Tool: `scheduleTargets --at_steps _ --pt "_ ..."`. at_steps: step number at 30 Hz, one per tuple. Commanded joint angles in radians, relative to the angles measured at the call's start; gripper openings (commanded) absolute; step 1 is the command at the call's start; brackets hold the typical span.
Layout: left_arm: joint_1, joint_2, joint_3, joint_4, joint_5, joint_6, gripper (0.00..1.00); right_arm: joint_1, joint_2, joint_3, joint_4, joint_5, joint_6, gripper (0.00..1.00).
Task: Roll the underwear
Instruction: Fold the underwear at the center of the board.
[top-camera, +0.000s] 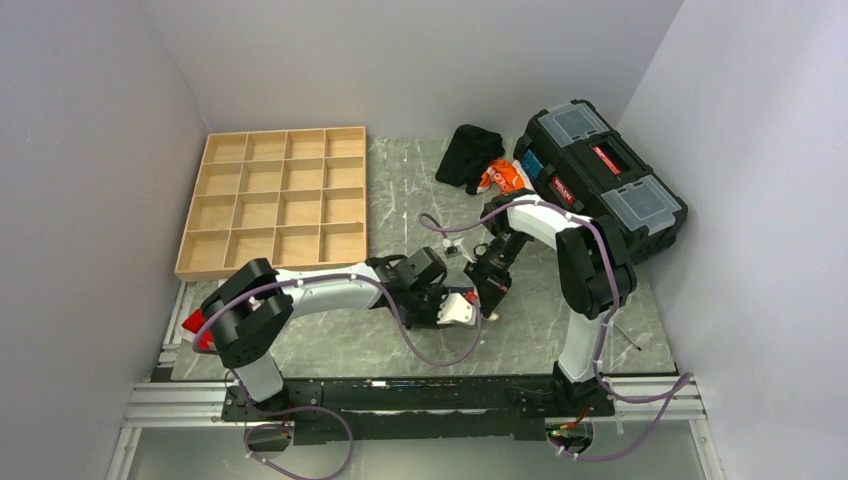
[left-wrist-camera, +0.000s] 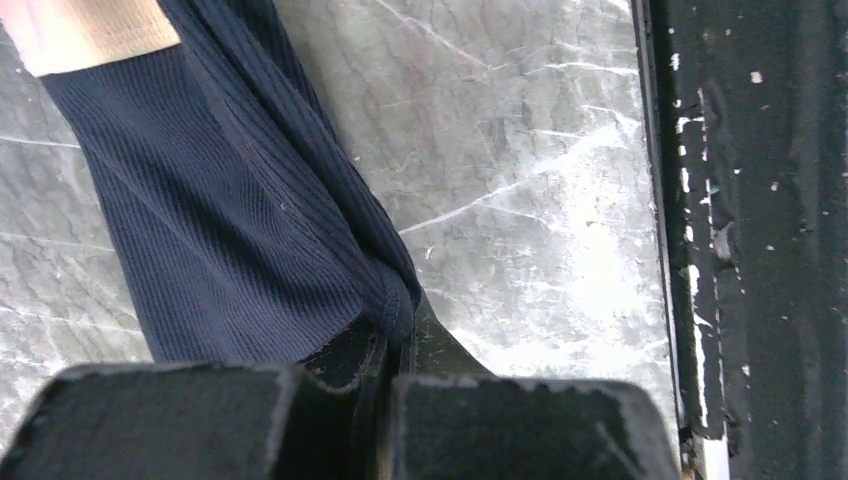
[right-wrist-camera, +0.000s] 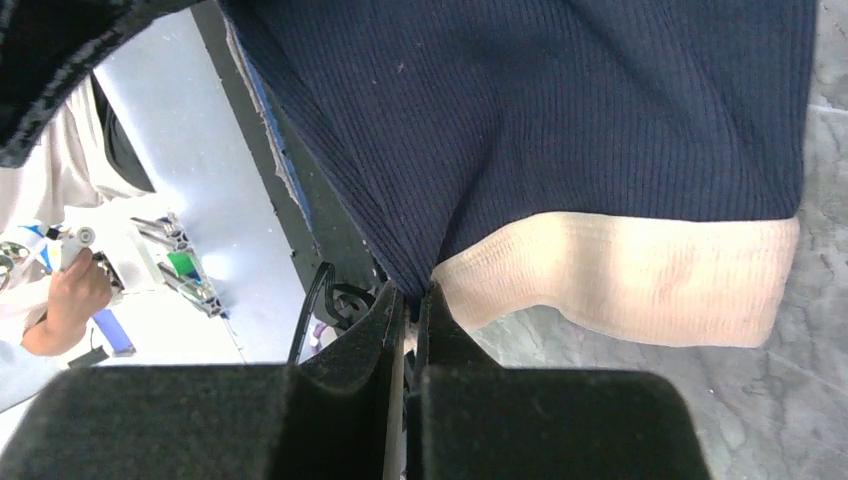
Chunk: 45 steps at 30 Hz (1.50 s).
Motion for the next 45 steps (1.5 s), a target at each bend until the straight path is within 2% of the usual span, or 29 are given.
scheduleTargets --at_steps 1,9,14,18,21,27,34,45 --pt "0.047 0.022 0.077 -0.134 0.157 0.03 0.0 -0.003 -0.001 0.033 -0.007 0.018 -0.007 0.02" --pt "0.139 0.089 0.192 -0.239 0.306 0.017 0.0 -0.005 0.035 0.078 0.019 0.027 -0.004 0.23" --pt "0.16 0.111 0.207 -0.252 0.325 0.007 0.0 -0.005 0.03 0.109 -0.003 0.018 -0.016 0.37" --pt "0.165 0.122 0.207 -0.243 0.33 -0.007 0.0 -0.005 0.013 0.102 0.006 0.019 -0.007 0.57" --pt "0.165 0.119 0.201 -0.231 0.32 -0.012 0.0 -0.006 -0.002 0.086 0.034 0.024 0.009 0.65" --pt "0.166 0.126 0.205 -0.225 0.312 -0.037 0.0 -0.006 -0.037 0.047 0.088 0.011 0.043 0.71" --pt "0.181 0.162 0.222 -0.23 0.348 -0.078 0.0 -0.022 -0.159 -0.05 0.223 0.002 0.126 0.72" --pt "0.25 0.178 0.226 -0.238 0.44 -0.116 0.0 -0.075 -0.308 -0.13 0.283 -0.051 0.148 0.74"
